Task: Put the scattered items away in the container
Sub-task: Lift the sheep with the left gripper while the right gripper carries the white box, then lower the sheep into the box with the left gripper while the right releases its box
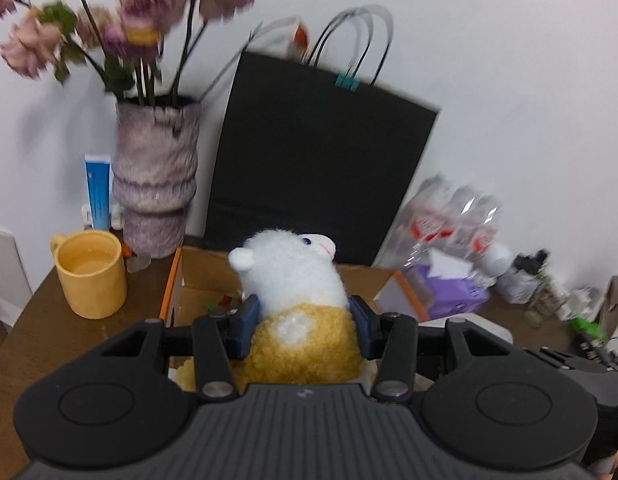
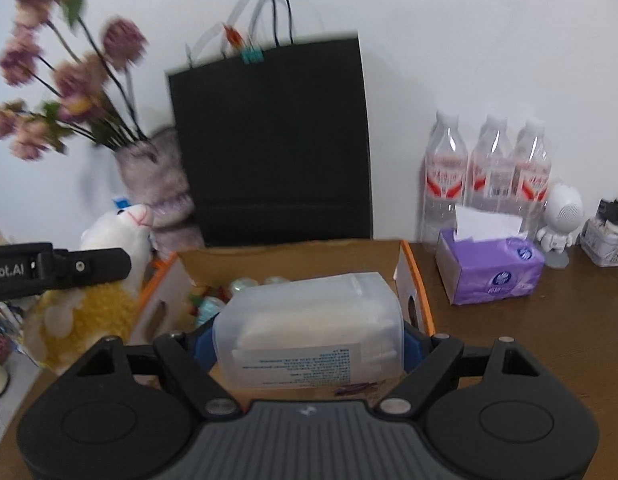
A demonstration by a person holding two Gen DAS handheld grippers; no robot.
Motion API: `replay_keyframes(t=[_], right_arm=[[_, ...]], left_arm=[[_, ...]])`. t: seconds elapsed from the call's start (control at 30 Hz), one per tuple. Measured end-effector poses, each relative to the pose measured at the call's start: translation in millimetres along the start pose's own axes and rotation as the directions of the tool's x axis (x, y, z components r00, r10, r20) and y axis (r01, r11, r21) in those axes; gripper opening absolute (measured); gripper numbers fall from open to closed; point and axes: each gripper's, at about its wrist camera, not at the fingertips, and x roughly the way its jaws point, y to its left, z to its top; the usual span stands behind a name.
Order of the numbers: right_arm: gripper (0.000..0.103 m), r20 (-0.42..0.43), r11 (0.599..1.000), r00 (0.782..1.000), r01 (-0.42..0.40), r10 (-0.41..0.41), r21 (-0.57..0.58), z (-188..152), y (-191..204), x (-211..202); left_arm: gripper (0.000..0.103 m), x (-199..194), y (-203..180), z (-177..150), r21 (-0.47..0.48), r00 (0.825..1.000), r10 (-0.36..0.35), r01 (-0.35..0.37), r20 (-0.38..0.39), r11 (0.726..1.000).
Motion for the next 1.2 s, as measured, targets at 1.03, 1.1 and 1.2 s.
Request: replay_keyframes(t=[1.03,1.1,1.2], right_arm=[[0.093,-0.185,0.998,0.983,0.011,-0.022,-0.059,-29.7,2.8,92.4],[0.102,-0.163,0.997,0.986,0.028,-0.039,-0.066,-28.2,4.4,85.3],[0.103,-0.148,0.997,0.988,0.035,-0.046,-0.074,-25.1,8.0,74.3]], left_arm=[[0.075,104.7,12.3,-29.8,0.074,0.957,0.196,-0.185,-0.215,0.980],[0.087,96.3,12.1,-26.3,0.066,0.963,0.197,-0.188,-0.184,0.980],[0.099,84.6,9.8,-22.6,0.065,0.964,0.213,-0.205,-0.158,0.977]])
